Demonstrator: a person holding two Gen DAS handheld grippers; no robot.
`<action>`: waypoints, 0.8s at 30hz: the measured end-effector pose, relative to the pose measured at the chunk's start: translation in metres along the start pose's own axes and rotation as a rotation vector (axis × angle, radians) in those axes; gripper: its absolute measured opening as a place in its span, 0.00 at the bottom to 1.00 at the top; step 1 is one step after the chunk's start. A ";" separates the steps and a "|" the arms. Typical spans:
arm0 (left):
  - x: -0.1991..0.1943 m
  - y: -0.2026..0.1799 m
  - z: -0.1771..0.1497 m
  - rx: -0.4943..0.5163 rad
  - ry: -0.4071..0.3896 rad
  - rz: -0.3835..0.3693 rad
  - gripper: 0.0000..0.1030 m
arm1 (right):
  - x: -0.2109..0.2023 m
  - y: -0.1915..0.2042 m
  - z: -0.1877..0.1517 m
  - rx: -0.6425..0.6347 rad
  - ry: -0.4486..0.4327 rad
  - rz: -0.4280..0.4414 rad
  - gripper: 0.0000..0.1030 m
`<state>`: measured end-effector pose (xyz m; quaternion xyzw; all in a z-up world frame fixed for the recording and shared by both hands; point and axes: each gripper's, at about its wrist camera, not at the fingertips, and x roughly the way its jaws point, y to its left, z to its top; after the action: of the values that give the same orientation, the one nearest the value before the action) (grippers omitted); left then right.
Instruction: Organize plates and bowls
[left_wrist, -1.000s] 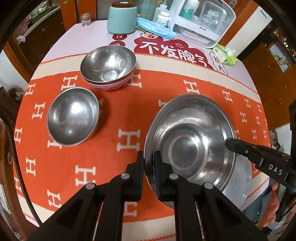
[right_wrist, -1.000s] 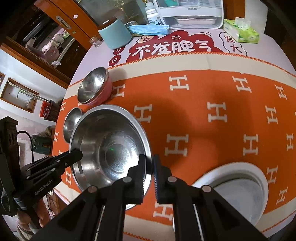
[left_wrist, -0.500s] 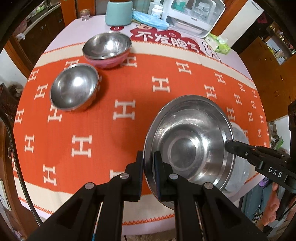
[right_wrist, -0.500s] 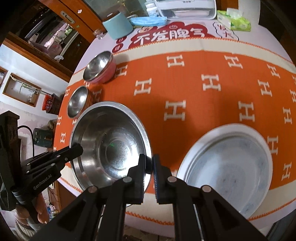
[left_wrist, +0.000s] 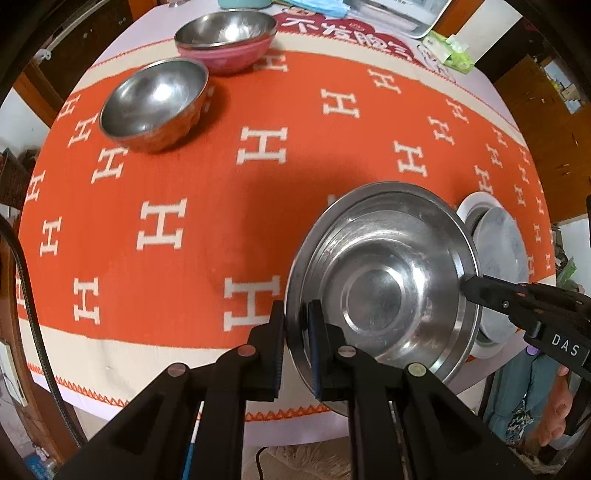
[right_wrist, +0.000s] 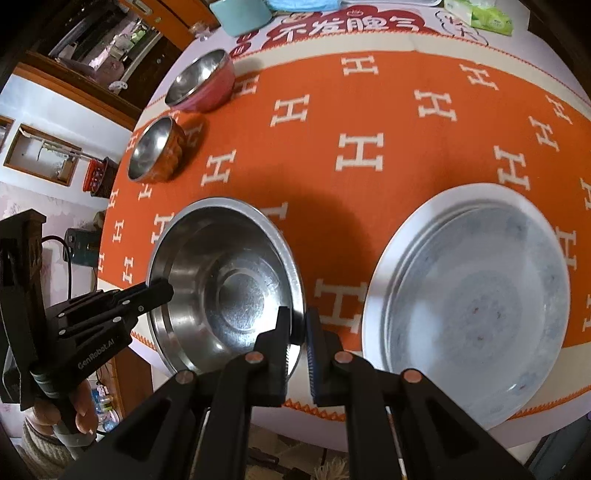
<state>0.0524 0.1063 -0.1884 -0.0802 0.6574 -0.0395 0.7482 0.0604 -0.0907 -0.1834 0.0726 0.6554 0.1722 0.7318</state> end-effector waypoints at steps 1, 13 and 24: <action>0.000 0.001 -0.001 -0.001 0.003 0.002 0.08 | 0.003 0.001 -0.001 -0.003 0.005 -0.001 0.08; 0.020 0.006 -0.005 0.006 0.046 0.035 0.09 | 0.026 0.003 -0.001 -0.015 0.047 -0.024 0.08; 0.027 0.010 0.000 0.006 0.060 0.033 0.09 | 0.031 0.004 0.001 -0.019 0.061 -0.036 0.08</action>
<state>0.0560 0.1113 -0.2166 -0.0662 0.6808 -0.0315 0.7288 0.0633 -0.0759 -0.2113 0.0485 0.6769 0.1675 0.7151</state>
